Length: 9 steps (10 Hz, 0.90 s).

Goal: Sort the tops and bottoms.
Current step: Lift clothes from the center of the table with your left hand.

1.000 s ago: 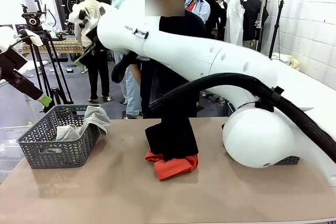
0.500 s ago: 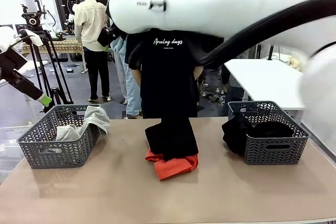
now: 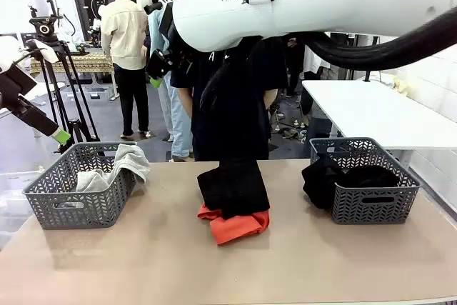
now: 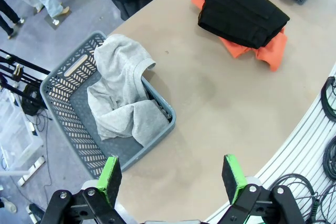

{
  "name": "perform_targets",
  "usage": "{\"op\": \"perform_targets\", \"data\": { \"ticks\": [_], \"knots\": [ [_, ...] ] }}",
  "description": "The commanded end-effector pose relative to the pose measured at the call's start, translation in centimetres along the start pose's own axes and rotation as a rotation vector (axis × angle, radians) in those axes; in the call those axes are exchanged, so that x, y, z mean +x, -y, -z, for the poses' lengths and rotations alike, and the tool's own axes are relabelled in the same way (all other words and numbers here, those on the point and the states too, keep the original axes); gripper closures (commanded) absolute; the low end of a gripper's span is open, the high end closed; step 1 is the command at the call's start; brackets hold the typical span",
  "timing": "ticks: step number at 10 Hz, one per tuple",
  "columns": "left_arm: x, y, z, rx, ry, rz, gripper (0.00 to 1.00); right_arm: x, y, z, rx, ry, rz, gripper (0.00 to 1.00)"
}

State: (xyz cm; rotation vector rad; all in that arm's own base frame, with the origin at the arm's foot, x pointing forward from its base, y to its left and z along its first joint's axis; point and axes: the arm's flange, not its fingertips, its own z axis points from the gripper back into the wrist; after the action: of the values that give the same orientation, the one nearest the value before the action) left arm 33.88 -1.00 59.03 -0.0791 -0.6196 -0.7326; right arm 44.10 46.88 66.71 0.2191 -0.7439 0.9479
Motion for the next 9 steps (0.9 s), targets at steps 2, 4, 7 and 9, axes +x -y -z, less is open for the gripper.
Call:
{"op": "perform_targets", "data": {
  "ticks": [2, 4, 7, 9],
  "knots": [
    [0.0, 0.0, 0.0, 0.002, -0.001, 0.0, 0.0, 0.0, 0.0, 0.0, 0.0, 0.0, 0.0, 0.0],
    [0.0, 0.0, 0.0, 0.002, -0.001, 0.0, 0.0, -1.7, 1.9, 2.5, 0.005, -0.177, 0.011, 0.0],
    [0.0, 0.0, 0.0, 0.002, -0.001, 0.0, 0.0, -9.1, 3.8, -9.9, -0.212, -0.188, 0.198, 0.0],
    [0.0, 0.0, 0.0, 0.002, -0.001, 0.0, 0.0, -14.3, 2.7, -17.3, -0.323, -0.141, 0.303, 0.0]
  ]
}}
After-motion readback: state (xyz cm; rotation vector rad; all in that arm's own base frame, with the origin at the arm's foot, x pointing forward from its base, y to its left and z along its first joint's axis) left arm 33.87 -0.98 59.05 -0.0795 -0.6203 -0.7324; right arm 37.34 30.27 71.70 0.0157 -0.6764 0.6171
